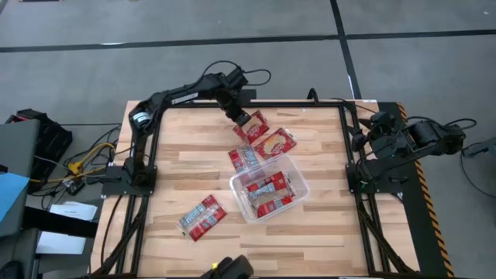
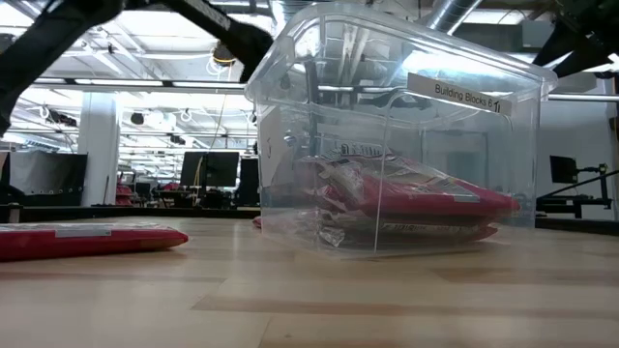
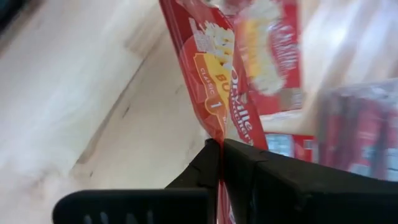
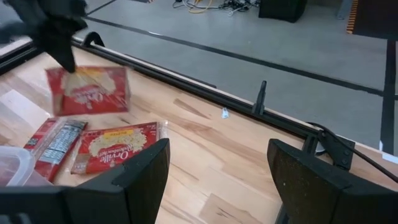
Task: Sort popcorn bags into baskets
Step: Put the red popcorn pack into the transparent container
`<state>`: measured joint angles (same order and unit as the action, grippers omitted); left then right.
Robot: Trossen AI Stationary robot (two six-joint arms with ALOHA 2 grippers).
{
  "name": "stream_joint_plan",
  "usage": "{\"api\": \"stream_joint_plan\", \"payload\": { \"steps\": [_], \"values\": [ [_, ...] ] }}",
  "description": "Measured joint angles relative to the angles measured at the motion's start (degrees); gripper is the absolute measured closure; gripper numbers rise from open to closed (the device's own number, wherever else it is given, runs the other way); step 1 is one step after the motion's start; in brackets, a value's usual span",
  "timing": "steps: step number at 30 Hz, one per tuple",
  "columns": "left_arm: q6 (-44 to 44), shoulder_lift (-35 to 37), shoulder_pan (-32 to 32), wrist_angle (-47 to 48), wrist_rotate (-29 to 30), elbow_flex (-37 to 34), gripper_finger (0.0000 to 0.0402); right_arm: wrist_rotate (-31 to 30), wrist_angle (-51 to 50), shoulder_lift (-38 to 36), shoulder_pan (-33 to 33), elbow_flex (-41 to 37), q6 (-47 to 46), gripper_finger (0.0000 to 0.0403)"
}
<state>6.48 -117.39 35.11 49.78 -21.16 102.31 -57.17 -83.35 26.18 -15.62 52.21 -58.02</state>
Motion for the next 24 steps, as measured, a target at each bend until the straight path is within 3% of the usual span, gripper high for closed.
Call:
{"api": "stream_joint_plan", "payload": {
  "steps": [14,24],
  "values": [
    [11.0,13.7,-12.8,-0.6,0.0,0.1,0.0401,0.1,-1.7,0.0,0.0,0.0,0.0,0.0107],
    [17.8,16.3,-27.5,-8.3,4.2,0.1,0.0401,0.2,-1.9,0.0,0.0,0.0,1.1,0.0107]
  ]
}}
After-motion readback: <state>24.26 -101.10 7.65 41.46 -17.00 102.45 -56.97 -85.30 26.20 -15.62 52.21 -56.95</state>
